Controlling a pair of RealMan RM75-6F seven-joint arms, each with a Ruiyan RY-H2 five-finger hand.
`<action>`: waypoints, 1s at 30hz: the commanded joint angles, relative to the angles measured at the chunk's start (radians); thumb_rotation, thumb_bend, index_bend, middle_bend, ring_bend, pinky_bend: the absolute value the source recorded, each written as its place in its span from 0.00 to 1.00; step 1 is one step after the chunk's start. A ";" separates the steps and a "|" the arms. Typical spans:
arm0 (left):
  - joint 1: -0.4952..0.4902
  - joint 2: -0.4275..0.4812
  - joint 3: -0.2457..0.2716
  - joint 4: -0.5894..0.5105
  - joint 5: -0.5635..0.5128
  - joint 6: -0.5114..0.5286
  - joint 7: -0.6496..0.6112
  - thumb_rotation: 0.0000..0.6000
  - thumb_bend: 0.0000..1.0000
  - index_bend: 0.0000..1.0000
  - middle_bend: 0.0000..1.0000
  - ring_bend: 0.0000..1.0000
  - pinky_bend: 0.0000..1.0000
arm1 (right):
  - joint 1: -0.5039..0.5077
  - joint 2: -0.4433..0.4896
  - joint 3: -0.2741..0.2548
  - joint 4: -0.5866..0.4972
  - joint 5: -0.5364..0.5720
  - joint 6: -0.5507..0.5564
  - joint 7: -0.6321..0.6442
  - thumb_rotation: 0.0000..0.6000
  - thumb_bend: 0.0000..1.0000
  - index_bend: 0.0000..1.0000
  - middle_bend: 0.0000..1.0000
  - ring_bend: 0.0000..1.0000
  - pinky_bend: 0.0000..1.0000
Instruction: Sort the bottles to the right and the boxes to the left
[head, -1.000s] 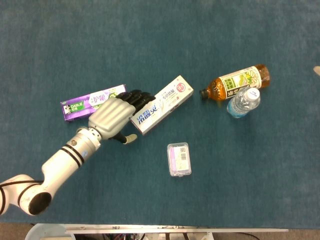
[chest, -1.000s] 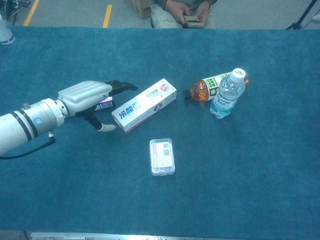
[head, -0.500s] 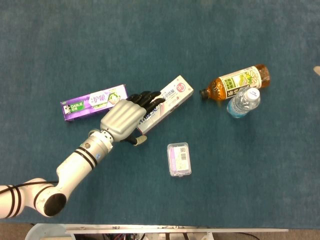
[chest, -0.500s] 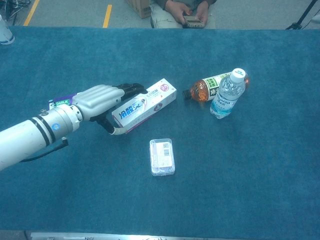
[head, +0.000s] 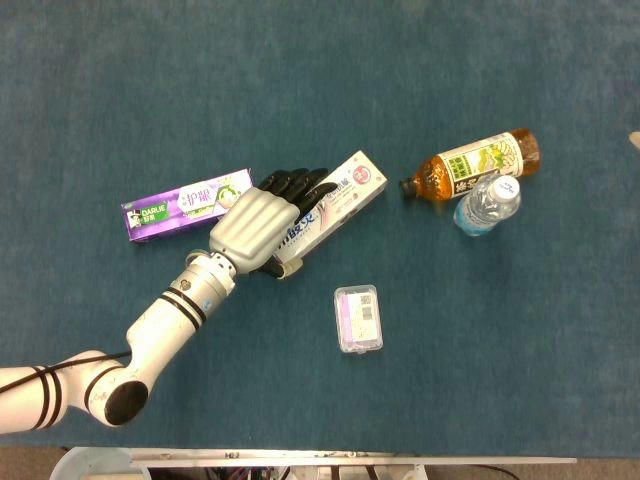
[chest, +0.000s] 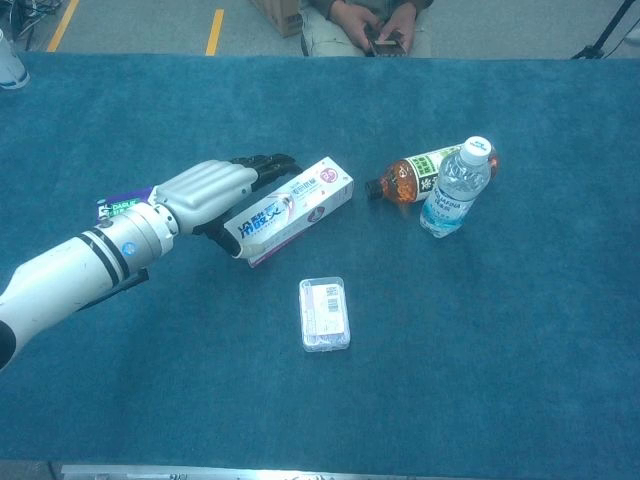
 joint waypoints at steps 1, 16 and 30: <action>-0.002 -0.011 0.004 0.016 0.009 0.002 0.002 1.00 0.24 0.00 0.00 0.00 0.09 | 0.000 0.000 0.000 0.000 0.001 0.000 0.000 1.00 0.03 0.10 0.30 0.19 0.41; 0.001 0.000 0.009 0.093 0.011 0.004 0.029 1.00 0.24 0.00 0.00 0.00 0.09 | 0.001 -0.001 0.002 -0.001 0.003 -0.004 -0.001 1.00 0.03 0.10 0.30 0.19 0.41; -0.021 0.000 -0.021 0.103 -0.053 -0.050 0.010 1.00 0.24 0.25 0.00 0.00 0.09 | 0.002 0.002 0.005 -0.012 0.008 -0.003 -0.011 1.00 0.03 0.10 0.30 0.19 0.41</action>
